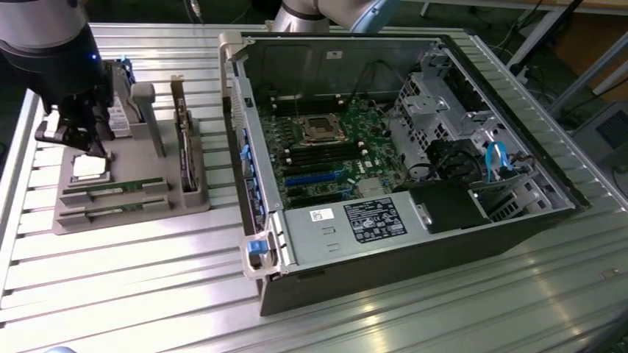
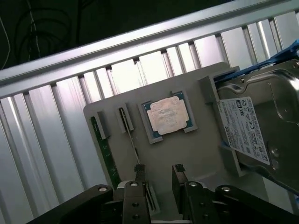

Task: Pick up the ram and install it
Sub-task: 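Pick up the ram and move it above insertion slot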

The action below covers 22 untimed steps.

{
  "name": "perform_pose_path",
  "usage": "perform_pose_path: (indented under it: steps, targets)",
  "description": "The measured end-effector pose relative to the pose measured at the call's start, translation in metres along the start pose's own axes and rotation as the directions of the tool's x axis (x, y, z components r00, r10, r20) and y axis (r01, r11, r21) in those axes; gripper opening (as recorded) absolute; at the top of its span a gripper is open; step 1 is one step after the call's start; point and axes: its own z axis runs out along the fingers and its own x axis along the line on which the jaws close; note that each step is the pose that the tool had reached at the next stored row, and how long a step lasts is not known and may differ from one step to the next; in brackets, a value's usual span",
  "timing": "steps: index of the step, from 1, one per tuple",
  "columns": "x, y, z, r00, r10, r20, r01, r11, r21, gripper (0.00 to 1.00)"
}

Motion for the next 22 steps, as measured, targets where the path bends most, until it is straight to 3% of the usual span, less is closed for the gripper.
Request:
perform_pose_path:
  steps: [1,3,4,6,7,8,10,11,12,14,15,19,22]
  targets:
    - [0.0,0.0,0.0,0.9998,-0.021,-0.0007,0.021,0.9998,-0.0004,0.36]
    - [0.0,0.0,0.0,0.993,-0.118,-0.0036,0.118,0.993,-0.0029,0.36]
    - [0.0,0.0,0.0,0.9901,-0.141,-0.0042,0.14,0.9901,-0.0036,0.36]
    - [0.0,0.0,0.0,0.9745,-0.224,-0.0065,0.224,0.9746,-0.0041,0.36]
    - [0.0,0.0,0.0001,0.9655,-0.26,-0.0084,0.26,0.9655,0.0001,0.36]
    - [0.0,0.0001,0.0,0.9609,-0.277,-0.0117,0.277,0.961,0.0026,0.36]
    - [0.0001,0.0001,0.0,0.9581,-0.286,-0.0172,0.286,0.9583,0.003,0.36]
    - [0.0001,0.0001,0.0,0.9581,-0.286,-0.0173,0.286,0.9582,0.0029,0.36]
    - [0.0,0.0003,0.0,0.9578,-0.287,-0.0215,0.287,0.9578,0.0158,0.36]
    - [0.0001,0.0006,0.0,0.9564,-0.29,-0.0353,0.291,0.9551,0.0538,0.36]
    - [0.0002,0.0005,0.0001,0.956,-0.291,-0.039,0.293,0.9544,0.0582,0.36]
    - [0.0002,0.0006,0.0001,0.956,-0.291,-0.0392,0.293,0.9545,0.0568,0.36]
    - [0.0003,0.0004,0.0056,0.9559,-0.291,-0.0392,0.293,0.9545,0.0565,0.36]
